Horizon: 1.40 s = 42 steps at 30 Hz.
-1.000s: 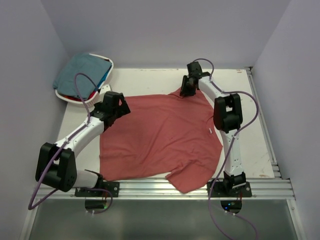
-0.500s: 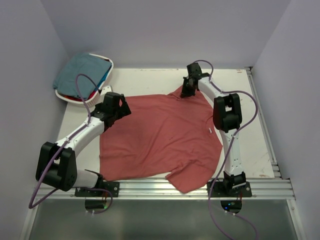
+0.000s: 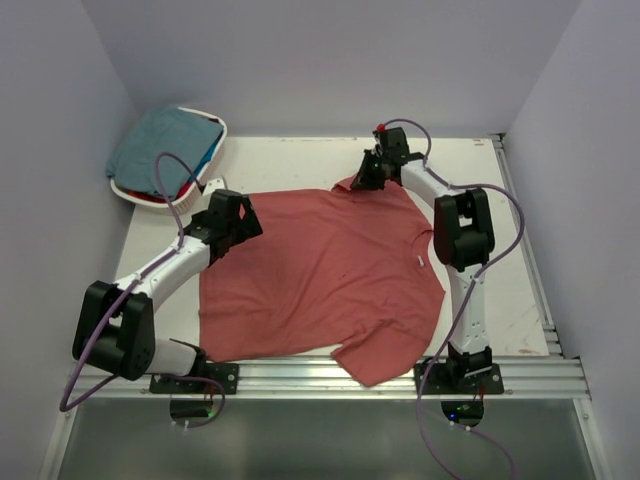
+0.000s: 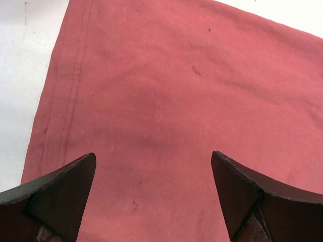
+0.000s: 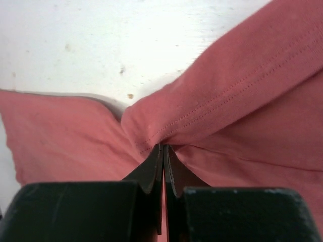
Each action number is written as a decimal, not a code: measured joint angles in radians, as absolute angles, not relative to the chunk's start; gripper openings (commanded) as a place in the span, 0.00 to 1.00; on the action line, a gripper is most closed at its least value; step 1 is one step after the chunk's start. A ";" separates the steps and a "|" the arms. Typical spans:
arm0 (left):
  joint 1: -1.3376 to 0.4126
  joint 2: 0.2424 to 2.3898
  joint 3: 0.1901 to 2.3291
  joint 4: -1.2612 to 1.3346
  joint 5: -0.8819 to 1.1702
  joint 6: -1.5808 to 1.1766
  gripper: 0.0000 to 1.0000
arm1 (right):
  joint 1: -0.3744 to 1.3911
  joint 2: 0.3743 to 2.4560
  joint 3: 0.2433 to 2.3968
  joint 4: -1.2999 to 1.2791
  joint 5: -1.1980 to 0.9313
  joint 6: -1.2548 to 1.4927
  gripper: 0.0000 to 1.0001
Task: Fold and stack the t-shirts
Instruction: Flatten out the tshirt
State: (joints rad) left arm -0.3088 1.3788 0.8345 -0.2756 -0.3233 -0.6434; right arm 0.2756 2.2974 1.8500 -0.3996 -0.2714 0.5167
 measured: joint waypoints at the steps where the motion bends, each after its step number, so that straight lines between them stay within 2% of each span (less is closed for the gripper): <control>1: -0.309 1.379 0.832 -0.273 -0.323 -0.643 1.00 | 0.276 2.281 1.825 -0.368 -0.288 0.526 0.00; 7: -0.309 1.392 0.818 -0.269 -0.318 -0.643 1.00 | 0.276 2.262 1.806 -0.221 -0.342 0.595 0.00; 12: -0.309 1.394 0.809 -0.267 -0.316 -0.643 1.00 | 0.276 2.392 2.003 -0.172 -0.350 0.662 0.00; 16: -0.309 1.394 0.803 -0.268 -0.311 -0.643 1.00 | 0.275 2.489 2.062 -0.124 -0.305 0.730 0.00; 17: -0.309 1.394 0.803 -0.267 -0.310 -0.643 1.00 | 0.275 2.498 2.061 -0.114 -0.299 0.740 0.04; 18: -0.309 1.394 0.802 -0.266 -0.309 -0.643 1.00 | 0.274 2.507 2.045 -0.083 -0.286 0.759 0.23; 19: -0.309 1.394 0.801 -0.263 -0.307 -0.643 1.00 | 0.274 2.513 2.025 -0.049 -0.273 0.784 0.51; 22: -0.309 1.394 0.790 -0.255 -0.301 -0.643 1.00 | 0.269 2.516 1.959 0.067 -0.261 0.848 0.68; 26: -0.311 1.394 0.780 -0.248 -0.294 -0.643 1.00 | 0.249 2.516 1.839 0.364 -0.294 0.969 0.73; 33: -0.327 1.394 0.756 -0.226 -0.287 -0.643 1.00 | 0.177 2.528 1.612 0.863 -0.347 1.193 0.75; 37: -0.339 1.393 0.754 -0.213 -0.283 -0.640 1.00 | 0.139 2.529 1.567 1.088 -0.368 1.293 0.75; 42: -0.360 1.372 0.733 -0.118 -0.237 -0.592 0.97 | 0.117 2.498 1.489 1.219 -0.422 1.348 0.77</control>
State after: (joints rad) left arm -0.3595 1.3716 0.7326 -0.1177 -0.2375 -0.5919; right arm 0.1173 2.4981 1.4891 1.2190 -0.4217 1.3476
